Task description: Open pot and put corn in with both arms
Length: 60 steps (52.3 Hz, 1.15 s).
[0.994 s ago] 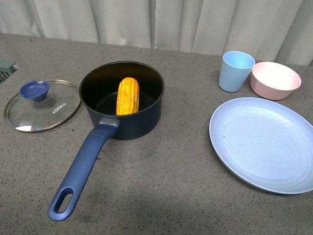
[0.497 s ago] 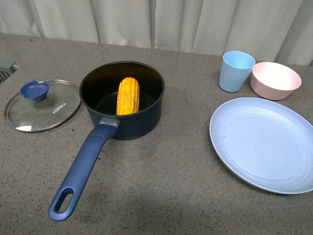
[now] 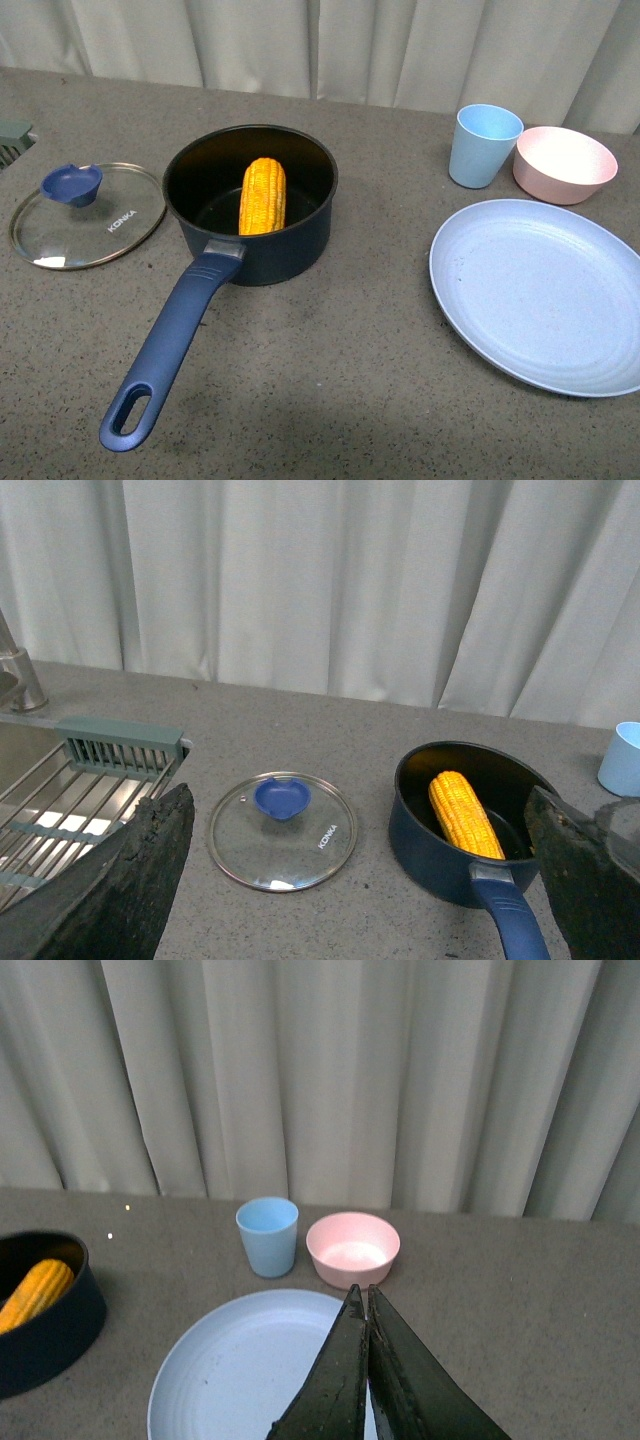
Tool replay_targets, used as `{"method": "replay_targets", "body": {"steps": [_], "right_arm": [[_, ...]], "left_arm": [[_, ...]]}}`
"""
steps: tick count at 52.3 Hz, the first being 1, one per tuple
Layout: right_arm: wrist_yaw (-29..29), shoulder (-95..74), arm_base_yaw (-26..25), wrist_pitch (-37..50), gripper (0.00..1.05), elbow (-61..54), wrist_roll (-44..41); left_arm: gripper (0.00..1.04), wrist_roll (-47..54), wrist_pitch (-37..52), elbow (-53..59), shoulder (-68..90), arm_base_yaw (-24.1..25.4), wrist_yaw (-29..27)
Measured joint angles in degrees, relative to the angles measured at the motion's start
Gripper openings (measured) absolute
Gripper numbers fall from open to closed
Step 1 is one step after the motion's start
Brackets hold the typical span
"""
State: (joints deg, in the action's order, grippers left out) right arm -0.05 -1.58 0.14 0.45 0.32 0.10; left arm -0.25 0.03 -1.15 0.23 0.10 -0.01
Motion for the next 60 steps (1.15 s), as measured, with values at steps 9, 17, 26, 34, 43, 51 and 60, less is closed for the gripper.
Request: {"method": "replay_targets", "body": {"steps": [9, 17, 26, 34, 43, 51, 60], "right_arm": [[0.0, 1.3, 0.0, -0.3, 0.01, 0.0, 0.0], [0.0, 1.3, 0.0, -0.3, 0.21, 0.0, -0.1], [0.0, 1.3, 0.0, -0.3, 0.60, 0.0, -0.1], [0.0, 1.3, 0.0, -0.3, 0.95, 0.0, -0.1], [0.0, 1.3, 0.0, -0.3, 0.95, 0.0, -0.1], [0.0, 1.3, 0.0, -0.3, 0.95, 0.0, -0.1], [0.0, 1.3, 0.0, -0.3, 0.95, 0.0, -0.1]], "left_arm": [[0.98, 0.0, 0.0, 0.0, 0.0, 0.0, 0.0], [0.98, 0.0, 0.0, 0.0, 0.0, 0.0, 0.0], [0.98, 0.0, 0.0, 0.0, 0.0, 0.0, 0.0], [0.98, 0.0, 0.0, 0.0, 0.0, 0.0, 0.0], [0.98, 0.0, 0.0, 0.0, 0.0, 0.0, 0.0], [0.98, 0.0, 0.0, 0.0, 0.0, 0.0, 0.0], [0.98, 0.0, 0.0, 0.0, 0.0, 0.0, 0.0]]}}
